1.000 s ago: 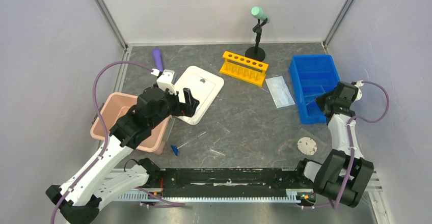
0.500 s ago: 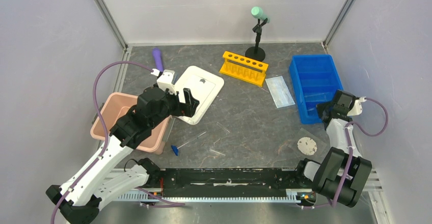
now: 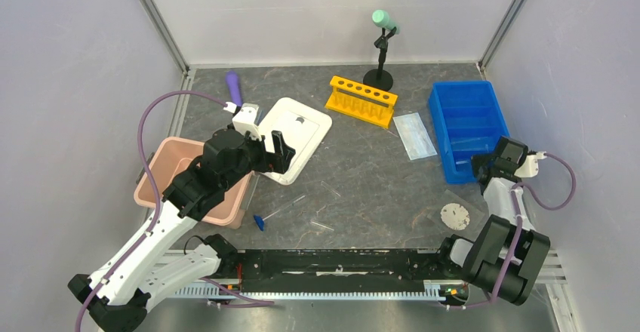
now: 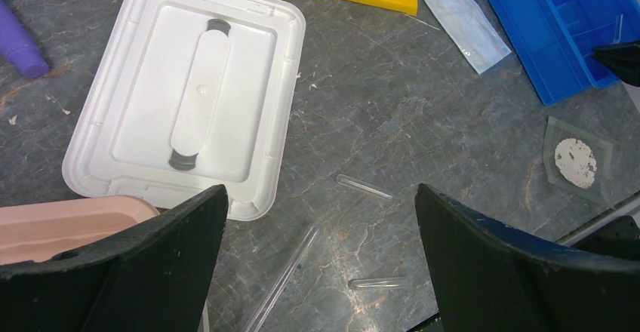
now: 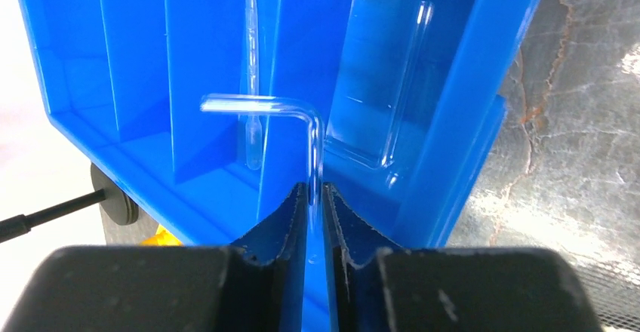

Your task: Organize the chemistry lab equipment

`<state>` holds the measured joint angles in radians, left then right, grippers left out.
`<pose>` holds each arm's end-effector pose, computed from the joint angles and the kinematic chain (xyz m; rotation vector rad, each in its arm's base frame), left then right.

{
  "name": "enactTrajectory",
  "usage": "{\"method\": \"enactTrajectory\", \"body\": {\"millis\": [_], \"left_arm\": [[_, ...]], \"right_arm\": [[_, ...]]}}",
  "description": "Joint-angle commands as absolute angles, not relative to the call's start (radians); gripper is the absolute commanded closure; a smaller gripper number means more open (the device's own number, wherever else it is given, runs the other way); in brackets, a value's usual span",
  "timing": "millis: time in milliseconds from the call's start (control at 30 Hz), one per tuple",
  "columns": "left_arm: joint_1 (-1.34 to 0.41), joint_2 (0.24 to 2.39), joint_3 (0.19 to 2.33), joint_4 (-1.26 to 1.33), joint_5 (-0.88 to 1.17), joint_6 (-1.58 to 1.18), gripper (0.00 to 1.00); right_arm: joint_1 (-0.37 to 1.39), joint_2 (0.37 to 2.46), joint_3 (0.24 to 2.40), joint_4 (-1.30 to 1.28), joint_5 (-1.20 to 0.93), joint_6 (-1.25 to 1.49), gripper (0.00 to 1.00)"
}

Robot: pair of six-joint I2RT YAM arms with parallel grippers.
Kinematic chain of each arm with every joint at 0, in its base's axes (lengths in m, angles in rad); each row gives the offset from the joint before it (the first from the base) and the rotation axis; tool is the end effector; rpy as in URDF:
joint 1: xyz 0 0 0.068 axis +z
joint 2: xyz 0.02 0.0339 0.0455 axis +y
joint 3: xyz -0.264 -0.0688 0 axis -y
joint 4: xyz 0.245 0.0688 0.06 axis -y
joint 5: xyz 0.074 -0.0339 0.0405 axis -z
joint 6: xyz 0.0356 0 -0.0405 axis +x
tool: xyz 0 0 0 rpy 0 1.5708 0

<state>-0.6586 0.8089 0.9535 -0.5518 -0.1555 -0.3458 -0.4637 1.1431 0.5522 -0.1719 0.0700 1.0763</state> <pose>0.1392 -0.1008 0.3560 0.2108 1.9959 -0.4977 0.2015 -0.1036 0.1914 1.6554 1.6568 0.2237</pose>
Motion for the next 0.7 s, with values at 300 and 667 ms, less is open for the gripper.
{"method": "enactTrajectory", "body": {"millis": [300,667], "left_arm": [[-0.661,0.807,0.950,-0.531,-0.172,-0.301,0.00],[-0.661,0.814,0.953,-0.530,-0.172,-0.301,0.00]], "right_arm": [[-0.482,1.139,0.605,-0.174,0.060,1.033,0.73],[-0.481,1.102,0.760,-0.167,-0.059,0.785,0.71]]}}
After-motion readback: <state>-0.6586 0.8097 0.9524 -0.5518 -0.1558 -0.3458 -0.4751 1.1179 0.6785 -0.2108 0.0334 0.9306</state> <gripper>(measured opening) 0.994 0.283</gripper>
